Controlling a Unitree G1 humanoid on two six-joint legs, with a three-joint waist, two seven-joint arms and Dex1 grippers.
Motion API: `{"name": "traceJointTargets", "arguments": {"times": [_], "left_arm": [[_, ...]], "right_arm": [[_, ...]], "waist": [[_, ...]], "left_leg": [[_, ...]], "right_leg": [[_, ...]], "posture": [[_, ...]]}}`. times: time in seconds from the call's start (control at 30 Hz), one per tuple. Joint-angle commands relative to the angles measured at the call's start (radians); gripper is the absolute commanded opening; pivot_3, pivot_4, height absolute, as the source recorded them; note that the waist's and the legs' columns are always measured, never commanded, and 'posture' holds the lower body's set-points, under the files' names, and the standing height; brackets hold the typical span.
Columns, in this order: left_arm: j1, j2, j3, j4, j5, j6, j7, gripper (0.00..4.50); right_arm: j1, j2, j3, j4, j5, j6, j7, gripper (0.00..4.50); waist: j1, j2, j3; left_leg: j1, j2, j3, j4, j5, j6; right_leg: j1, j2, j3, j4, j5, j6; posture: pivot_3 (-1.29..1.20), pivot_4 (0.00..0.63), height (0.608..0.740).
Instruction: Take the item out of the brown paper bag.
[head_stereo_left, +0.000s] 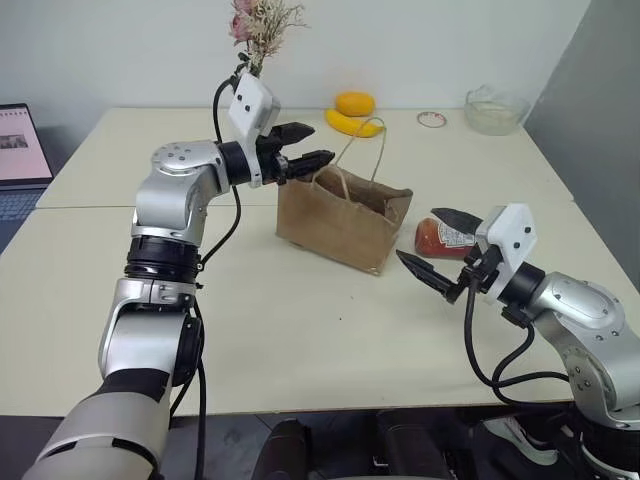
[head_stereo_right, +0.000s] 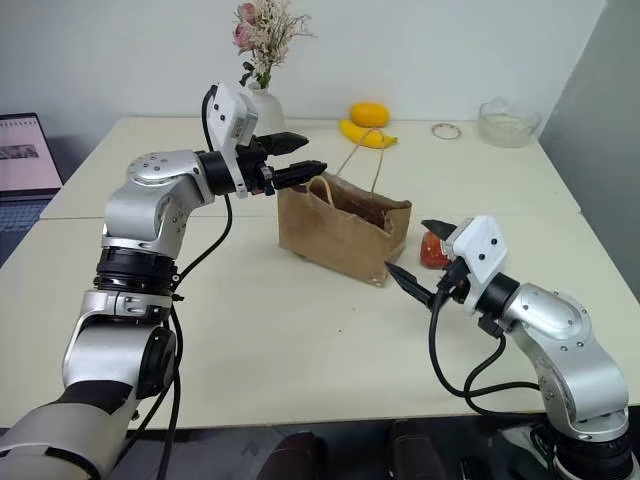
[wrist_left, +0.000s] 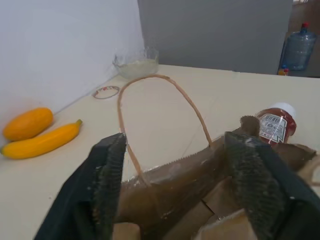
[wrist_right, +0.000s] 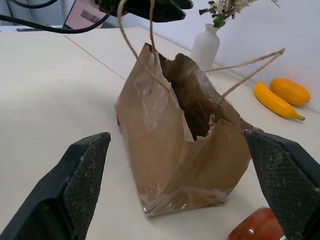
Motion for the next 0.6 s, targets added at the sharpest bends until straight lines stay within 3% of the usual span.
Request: {"name": "traceJointTargets", "arguments": {"times": [0.03, 0.3, 0.43, 0.6], "left_arm": [[0.071, 0.062, 0.058, -0.151, -0.044, 0.015, -0.018, 4.47], [0.429, 0.071, 0.249, -0.544, 0.005, 0.164, 0.384, 4.47], [0.721, 0.015, 0.307, -0.843, -0.048, 0.204, 0.457, 4.47], [0.846, -0.026, 0.29, -0.95, -0.048, 0.213, 0.523, 4.47]], "right_arm": [[0.0, 0.021, -0.002, 0.008, -0.012, -0.078, -0.028, 4.5], [0.141, 0.142, 0.029, 0.058, -0.084, -0.281, -0.111, 4.5], [0.245, 0.196, 0.072, 0.094, -0.126, -0.417, -0.13, 4.5], [0.257, 0.233, 0.048, 0.16, -0.151, -0.522, -0.165, 4.5]], "waist": [[-0.002, 0.0, 0.0], [0.001, 0.0, 0.0], [0.001, 0.0, 0.0], [0.015, -0.002, -0.001]], "left_leg": [[0.0, 0.0, 0.0, 0.0, 0.0, 0.0], [0.001, 0.001, -0.001, 0.0, 0.0, 0.0], [0.002, 0.0, 0.0, -0.001, 0.0, 0.0], [0.003, -0.001, -0.001, 0.001, 0.0, 0.0]], "right_leg": [[0.0, 0.0, 0.0, 0.0, 0.0, 0.0], [0.001, -0.003, 0.0, 0.0, 0.0, 0.0], [0.001, -0.007, 0.002, -0.001, 0.0, 0.0], [0.003, -0.008, 0.0, 0.001, 0.0, 0.0]], "posture": [[0.0, 0.15, 0.74], [0.0, 0.15, 0.74], [0.0, 0.15, 0.74], [0.0, 0.15, 0.74]]}}
